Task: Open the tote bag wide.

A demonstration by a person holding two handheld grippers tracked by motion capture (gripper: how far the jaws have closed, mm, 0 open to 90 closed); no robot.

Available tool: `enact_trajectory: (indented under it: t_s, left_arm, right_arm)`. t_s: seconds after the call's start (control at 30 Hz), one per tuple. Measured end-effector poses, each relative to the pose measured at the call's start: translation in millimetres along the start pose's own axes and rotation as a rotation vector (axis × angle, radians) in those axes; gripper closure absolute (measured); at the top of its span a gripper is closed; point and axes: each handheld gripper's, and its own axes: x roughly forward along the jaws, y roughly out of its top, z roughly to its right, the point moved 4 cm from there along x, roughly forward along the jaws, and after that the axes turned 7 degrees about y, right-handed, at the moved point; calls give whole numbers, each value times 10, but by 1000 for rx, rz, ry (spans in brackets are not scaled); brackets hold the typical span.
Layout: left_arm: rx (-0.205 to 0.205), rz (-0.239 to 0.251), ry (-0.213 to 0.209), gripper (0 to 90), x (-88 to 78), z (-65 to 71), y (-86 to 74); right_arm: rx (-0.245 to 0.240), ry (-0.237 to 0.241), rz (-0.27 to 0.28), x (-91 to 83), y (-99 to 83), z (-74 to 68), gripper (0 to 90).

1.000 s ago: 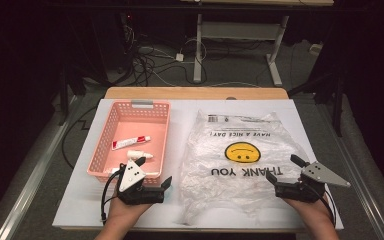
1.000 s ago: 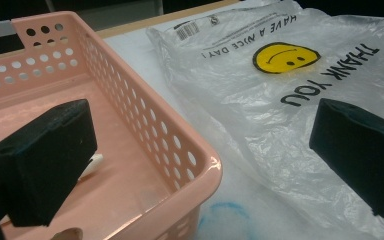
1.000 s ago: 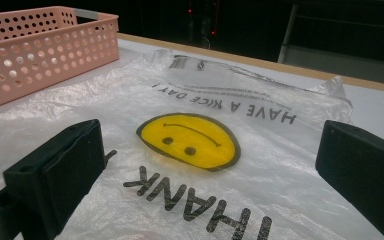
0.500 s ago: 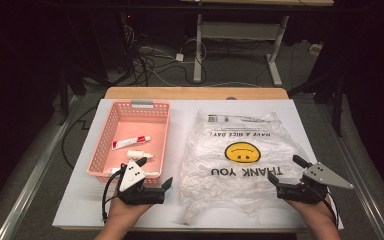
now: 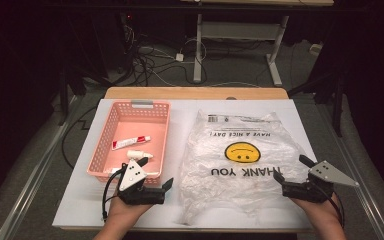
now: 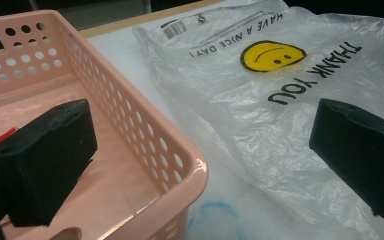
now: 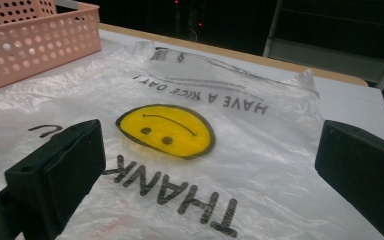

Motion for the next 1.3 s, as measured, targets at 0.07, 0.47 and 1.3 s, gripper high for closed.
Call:
enact_trajectory:
  t_s: [0.07,0.47,1.3]
  left_arm:
    - [-1,4,4,0,-16,-13,14]
    - [-43,-23,-10,0,-64,-142,26]
    - [26,-1,-48,0,-19,-41,141]
  right_arm:
    - [3,-17,-14,-21,-16,47,18]
    - [85,-116,-85,-242,-172,385,135]
    - [213,-35,-321,-266,-596,484,799]
